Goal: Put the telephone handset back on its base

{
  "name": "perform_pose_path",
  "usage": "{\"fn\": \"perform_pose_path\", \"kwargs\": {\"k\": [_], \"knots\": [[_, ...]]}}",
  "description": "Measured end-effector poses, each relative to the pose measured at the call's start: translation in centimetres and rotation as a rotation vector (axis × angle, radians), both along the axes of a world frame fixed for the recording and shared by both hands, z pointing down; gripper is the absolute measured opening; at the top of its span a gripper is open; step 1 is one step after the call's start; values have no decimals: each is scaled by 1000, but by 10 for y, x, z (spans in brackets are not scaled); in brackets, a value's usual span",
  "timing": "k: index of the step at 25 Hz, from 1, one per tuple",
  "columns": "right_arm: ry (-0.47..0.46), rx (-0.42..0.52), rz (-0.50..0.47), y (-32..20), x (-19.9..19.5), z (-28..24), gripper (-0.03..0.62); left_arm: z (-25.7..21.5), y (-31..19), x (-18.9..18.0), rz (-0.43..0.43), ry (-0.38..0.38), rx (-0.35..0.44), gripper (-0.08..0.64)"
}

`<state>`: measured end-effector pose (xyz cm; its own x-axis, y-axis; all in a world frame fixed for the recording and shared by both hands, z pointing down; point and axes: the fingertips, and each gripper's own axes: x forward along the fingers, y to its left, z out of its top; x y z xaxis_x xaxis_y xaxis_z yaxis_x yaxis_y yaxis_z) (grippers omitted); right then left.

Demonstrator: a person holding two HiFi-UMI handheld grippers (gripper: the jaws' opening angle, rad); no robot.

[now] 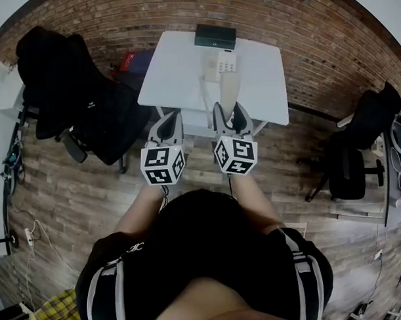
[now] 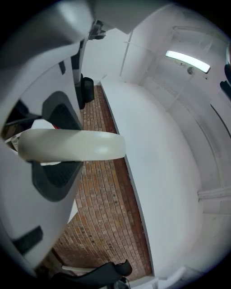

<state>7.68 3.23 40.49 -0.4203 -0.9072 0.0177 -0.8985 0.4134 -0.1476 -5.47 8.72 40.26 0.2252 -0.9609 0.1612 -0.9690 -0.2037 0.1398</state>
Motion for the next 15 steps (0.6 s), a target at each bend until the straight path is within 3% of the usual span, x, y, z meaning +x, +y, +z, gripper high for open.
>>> {"fn": "perform_pose_path", "kwargs": {"k": [15], "knots": [[12,9,86,17,-47,-2,198,8,18,-67,39,32,7,2]]}}
